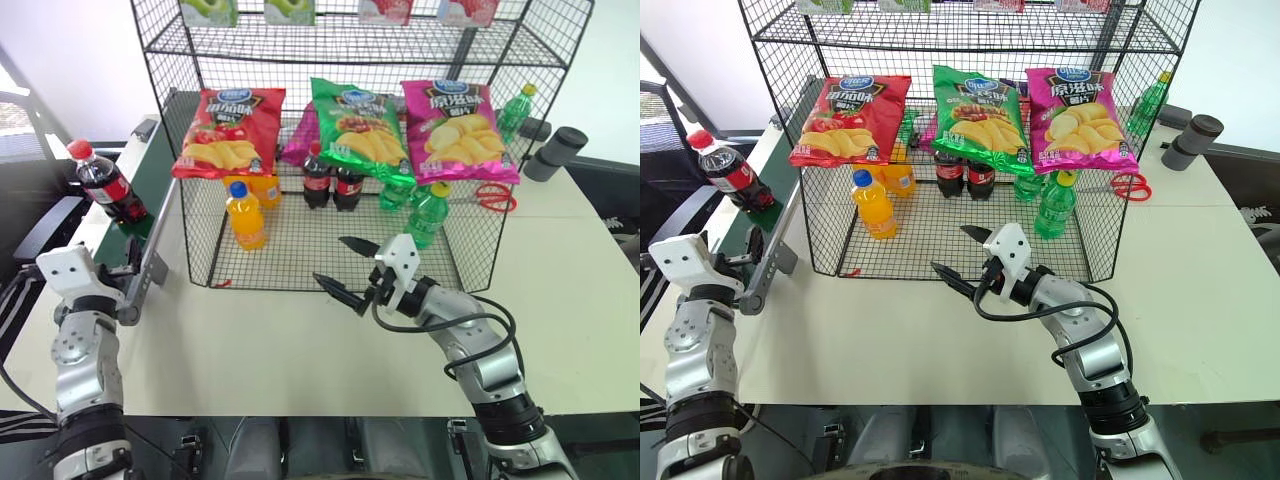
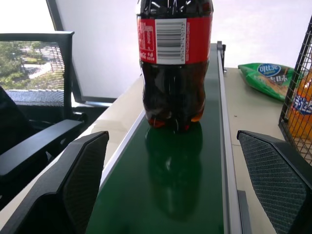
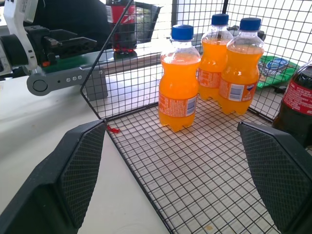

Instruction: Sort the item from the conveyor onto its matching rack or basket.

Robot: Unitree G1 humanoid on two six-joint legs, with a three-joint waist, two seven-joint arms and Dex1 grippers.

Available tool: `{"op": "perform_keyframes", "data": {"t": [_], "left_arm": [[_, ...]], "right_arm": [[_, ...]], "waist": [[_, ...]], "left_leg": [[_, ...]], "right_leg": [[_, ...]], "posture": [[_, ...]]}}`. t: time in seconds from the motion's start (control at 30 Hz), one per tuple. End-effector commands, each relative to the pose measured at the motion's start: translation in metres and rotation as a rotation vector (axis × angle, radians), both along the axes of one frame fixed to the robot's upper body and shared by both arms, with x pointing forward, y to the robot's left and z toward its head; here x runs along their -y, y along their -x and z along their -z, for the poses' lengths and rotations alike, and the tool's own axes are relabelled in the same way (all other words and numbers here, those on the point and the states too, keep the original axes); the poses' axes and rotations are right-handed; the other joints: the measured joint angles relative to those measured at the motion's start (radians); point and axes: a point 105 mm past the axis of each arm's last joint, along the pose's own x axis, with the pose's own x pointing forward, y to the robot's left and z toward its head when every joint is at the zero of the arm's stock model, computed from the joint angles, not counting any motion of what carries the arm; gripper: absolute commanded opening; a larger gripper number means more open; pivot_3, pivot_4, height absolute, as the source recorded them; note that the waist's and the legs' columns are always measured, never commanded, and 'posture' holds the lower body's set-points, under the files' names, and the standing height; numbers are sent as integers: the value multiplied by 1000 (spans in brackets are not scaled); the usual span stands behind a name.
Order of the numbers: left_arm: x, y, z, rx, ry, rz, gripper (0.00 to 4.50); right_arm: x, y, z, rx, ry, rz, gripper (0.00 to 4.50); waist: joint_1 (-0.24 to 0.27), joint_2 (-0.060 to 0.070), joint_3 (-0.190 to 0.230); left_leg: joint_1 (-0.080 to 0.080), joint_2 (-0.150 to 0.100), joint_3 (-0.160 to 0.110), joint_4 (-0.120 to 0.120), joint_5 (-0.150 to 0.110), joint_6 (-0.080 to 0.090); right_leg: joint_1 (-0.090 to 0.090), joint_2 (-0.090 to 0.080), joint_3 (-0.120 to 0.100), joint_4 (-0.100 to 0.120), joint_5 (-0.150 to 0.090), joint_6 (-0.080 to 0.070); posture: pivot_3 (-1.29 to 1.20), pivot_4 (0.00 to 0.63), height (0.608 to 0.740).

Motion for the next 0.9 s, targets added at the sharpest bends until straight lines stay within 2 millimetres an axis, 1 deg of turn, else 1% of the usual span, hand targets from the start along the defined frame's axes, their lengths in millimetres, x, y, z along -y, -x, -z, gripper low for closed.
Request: {"op": "perform_keyframes", "data": {"t": [0.03,0.53,0.83,0.9], "left_arm": [[-7,5,-14,43,-16,-25,4500],[-8,7,-15,42,-19,-44,4500],[-15,11,-16,42,-34,-90,4500],[-15,11,-16,42,-31,-89,3962]], "right_arm": [[-3,3,-8,36,-19,-13,4468],[-3,3,-6,33,-17,-18,4468],[-4,4,-5,28,-14,-24,4468],[-4,4,-5,28,-14,-24,4500]], "waist": [[0,0,0],[0,0,0],[0,0,0],[0,0,0]], "left_leg": [[0,0,0,0,0,0],[0,0,0,0,0,0],[0,0,0,0,0,0],[0,0,0,0,0,0]], "right_leg": [[0,0,0,0,0,0],[0,0,0,0,0,0],[0,-1,0,0,0,0],[0,-1,0,0,0,0]], "posture": [[0,150,740],[0,150,740],[0,150,740],[0,150,740]]}}
